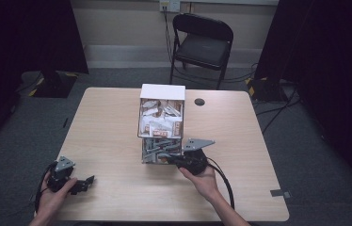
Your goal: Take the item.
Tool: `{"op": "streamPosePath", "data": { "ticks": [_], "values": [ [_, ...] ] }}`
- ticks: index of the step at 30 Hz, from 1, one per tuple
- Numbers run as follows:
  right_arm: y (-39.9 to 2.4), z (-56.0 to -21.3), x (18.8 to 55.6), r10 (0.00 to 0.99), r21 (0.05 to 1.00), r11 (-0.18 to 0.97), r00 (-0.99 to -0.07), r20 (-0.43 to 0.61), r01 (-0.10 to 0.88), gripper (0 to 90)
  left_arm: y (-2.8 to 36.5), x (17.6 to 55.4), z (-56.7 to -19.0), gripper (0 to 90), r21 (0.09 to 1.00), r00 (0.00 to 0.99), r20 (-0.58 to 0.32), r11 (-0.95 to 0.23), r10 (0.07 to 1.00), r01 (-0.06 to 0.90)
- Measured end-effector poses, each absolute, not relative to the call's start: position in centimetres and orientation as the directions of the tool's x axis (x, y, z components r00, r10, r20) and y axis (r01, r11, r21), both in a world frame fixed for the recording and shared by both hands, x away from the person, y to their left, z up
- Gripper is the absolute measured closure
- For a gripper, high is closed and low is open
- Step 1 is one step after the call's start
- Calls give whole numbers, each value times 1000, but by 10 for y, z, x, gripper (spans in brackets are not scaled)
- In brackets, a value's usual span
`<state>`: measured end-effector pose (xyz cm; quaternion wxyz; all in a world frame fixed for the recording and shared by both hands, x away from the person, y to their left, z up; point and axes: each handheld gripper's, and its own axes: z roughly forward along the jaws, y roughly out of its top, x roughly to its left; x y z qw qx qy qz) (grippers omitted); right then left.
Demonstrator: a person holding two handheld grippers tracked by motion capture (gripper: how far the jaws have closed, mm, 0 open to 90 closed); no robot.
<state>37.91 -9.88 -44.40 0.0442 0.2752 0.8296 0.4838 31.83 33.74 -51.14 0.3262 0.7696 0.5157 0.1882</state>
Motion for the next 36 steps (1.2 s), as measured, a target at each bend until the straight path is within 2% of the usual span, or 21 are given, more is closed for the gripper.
{"op": "streamPosePath", "data": {
  "ticks": [36],
  "values": [
    [-104, -424, 374, 488, 864, 310, -847, 213, 396, 900, 337, 318, -511, 0, 695, 398, -48, -255, 916, 672]
  ]
}}
